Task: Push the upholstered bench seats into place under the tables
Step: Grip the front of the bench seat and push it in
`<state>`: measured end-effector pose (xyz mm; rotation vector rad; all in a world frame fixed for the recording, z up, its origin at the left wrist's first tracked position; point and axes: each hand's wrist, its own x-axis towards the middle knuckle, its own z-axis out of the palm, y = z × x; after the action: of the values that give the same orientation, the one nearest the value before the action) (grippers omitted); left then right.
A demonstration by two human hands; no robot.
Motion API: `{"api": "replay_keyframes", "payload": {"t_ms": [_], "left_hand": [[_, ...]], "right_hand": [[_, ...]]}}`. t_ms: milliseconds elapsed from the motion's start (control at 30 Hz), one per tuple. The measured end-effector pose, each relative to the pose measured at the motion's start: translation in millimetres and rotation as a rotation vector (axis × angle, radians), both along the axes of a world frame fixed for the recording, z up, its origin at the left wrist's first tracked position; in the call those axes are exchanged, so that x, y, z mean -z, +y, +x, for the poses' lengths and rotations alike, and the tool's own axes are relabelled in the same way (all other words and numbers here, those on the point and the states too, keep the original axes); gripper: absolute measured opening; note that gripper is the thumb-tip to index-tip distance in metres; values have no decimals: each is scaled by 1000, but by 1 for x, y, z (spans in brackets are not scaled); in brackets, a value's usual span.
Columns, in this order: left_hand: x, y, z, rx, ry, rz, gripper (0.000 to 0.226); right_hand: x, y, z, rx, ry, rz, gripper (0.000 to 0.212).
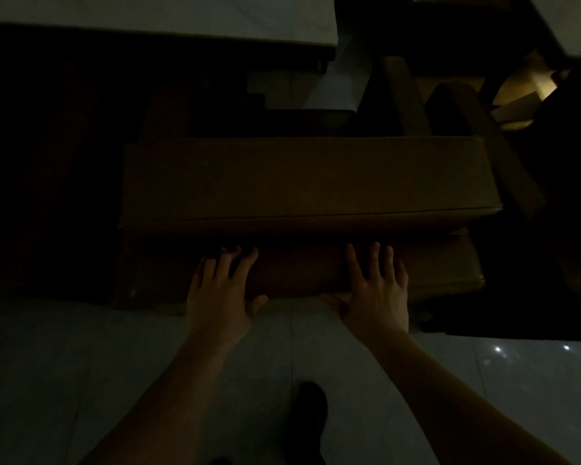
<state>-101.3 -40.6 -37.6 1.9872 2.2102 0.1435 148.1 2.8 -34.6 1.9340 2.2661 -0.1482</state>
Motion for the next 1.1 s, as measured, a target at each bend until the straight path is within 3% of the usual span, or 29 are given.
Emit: {"api": "replay_keyframes", "payload": {"t_ms": [233, 500, 1100], "left_hand": [[-5, -33, -18, 0, -52, -2, 87], [-7, -62, -31, 6, -39, 23, 82], [12, -49, -42, 54, -97, 52, 79]], "right_hand": [[1, -40, -20, 21, -19, -11, 100], [-3, -71, -32, 47, -12, -39, 97], [2, -63, -42, 112, 91, -70, 97]]}}
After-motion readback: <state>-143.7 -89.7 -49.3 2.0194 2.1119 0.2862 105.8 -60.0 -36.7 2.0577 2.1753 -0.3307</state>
